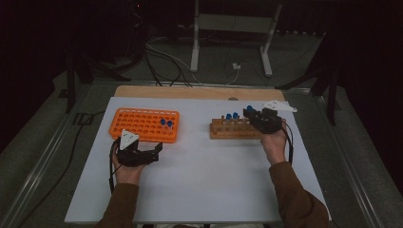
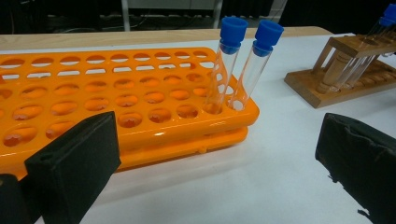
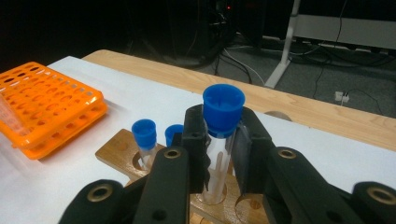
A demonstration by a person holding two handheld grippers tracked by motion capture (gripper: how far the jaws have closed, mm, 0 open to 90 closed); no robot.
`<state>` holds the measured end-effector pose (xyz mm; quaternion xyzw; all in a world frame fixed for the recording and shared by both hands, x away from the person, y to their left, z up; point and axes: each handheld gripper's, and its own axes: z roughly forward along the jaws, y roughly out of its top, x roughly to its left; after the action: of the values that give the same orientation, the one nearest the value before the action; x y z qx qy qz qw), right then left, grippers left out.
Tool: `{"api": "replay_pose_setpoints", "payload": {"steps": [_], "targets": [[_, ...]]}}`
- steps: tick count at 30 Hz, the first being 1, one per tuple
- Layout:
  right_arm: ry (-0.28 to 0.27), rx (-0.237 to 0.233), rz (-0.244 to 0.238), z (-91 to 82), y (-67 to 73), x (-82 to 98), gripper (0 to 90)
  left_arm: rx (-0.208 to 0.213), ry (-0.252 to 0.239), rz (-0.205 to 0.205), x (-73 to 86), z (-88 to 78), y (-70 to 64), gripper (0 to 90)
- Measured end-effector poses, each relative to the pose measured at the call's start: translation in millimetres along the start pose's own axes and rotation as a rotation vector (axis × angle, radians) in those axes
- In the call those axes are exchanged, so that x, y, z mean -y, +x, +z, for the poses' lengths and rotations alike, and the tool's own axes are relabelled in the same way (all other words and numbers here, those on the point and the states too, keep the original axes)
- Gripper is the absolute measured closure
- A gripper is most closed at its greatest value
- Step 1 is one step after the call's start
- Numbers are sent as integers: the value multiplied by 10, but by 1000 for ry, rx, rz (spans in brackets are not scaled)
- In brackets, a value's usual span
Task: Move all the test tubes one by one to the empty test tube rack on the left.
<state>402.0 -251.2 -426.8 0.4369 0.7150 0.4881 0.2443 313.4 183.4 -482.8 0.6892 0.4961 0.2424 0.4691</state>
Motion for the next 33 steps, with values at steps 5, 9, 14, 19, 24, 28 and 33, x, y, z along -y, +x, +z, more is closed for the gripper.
{"api": "replay_pose_setpoints", "payload": {"steps": [5, 9, 14, 19, 24, 28, 33], "targets": [[-14, 0, -2, -40, 4, -36, 767, 1, 1, 1, 1, 3, -3, 7], [-24, -3, -7, -83, 13, -76, 767, 2, 1, 0, 3, 8, -5, 7], [-37, -8, -16, -127, 34, -114, 767, 2, 1, -1, 2, 7, -6, 8], [-42, -16, -28, -164, 57, -144, 767, 1, 0, -1, 1, 6, -4, 8], [-43, -28, -36, -184, 89, -147, 766, 2, -1, -1, -1, 5, -8, 7], [-44, -44, -41, -192, 127, -146, 766, 2, -2, 0, -4, 3, -15, 7], [-42, -70, -41, -191, 177, -139, 766, 4, -14, 3, -24, -11, -40, 7]]}}
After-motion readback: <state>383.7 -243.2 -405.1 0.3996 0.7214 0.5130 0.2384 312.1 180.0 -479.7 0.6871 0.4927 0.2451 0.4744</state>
